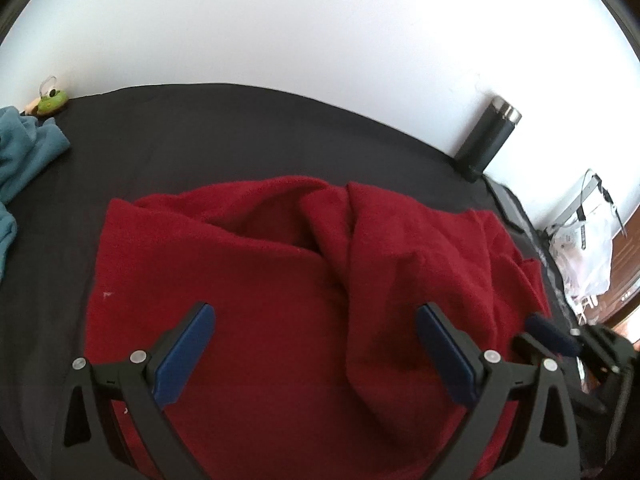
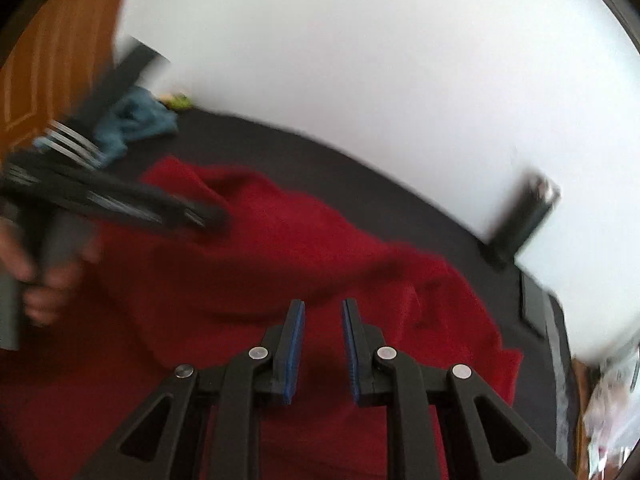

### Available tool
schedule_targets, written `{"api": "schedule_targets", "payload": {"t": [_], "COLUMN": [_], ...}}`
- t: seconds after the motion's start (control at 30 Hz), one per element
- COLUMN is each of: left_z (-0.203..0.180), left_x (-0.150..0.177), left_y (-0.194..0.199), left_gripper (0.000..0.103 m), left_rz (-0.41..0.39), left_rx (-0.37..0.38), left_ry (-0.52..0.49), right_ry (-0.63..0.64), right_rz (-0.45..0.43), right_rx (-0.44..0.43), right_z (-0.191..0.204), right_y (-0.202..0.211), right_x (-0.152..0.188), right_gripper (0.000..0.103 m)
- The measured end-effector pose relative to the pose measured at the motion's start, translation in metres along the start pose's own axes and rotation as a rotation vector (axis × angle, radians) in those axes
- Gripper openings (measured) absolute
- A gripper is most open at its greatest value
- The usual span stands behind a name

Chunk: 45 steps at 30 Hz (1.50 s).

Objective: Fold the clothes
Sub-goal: 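Lay the hood flat on the sweater body and open the right tool, then withdraw the open right tool from the folded hood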

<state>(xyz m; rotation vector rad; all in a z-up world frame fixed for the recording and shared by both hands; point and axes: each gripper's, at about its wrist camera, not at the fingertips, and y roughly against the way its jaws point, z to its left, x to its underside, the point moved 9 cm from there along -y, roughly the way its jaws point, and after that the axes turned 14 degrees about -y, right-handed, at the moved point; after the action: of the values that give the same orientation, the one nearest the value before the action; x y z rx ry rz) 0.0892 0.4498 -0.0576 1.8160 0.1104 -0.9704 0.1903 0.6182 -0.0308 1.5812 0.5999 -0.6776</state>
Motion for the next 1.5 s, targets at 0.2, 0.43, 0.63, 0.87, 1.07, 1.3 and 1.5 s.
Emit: {"api": "schedule_targets", "payload": {"t": [0.2, 0.43, 0.63, 0.87, 1.07, 1.3, 1.5], "left_z": [-0.006, -0.005, -0.021, -0.059, -0.069, -0.07, -0.065], "left_x": [0.007, 0.007, -0.017, -0.003, 0.007, 0.009, 0.013], "left_y": [-0.021, -0.014, 0.013, -0.016, -0.043, -0.044, -0.034], "left_gripper": [0.102, 0.102, 0.102, 0.102, 0.102, 0.102, 0.102], "left_rz": [0.083, 0.064, -0.066, 0.018, 0.089, 0.098, 0.089], "left_rx": [-0.089, -0.092, -0.01, -0.027, -0.082, -0.077, -0.081], "left_ry": [-0.087, -0.088, -0.075, -0.231, -0.291, -0.294, -0.291], "right_ry": [-0.234, -0.24, -0.371, -0.277, -0.255, -0.319, -0.299], "right_rz": [0.117, 0.11, 0.031, -0.001, 0.078, 0.122, 0.079], "right_rx": [-0.089, -0.063, -0.134, -0.112, -0.119, -0.141, -0.096], "right_z": [-0.03, -0.026, -0.026, 0.0, 0.007, -0.002, 0.0], "right_y": [-0.001, 0.018, 0.023, 0.023, 0.005, -0.005, 0.007], "right_x": [0.045, 0.055, 0.019, 0.018, 0.043, 0.046, 0.043], "right_gripper": [0.021, 0.022, 0.051, 0.084, 0.084, 0.096, 0.097]}}
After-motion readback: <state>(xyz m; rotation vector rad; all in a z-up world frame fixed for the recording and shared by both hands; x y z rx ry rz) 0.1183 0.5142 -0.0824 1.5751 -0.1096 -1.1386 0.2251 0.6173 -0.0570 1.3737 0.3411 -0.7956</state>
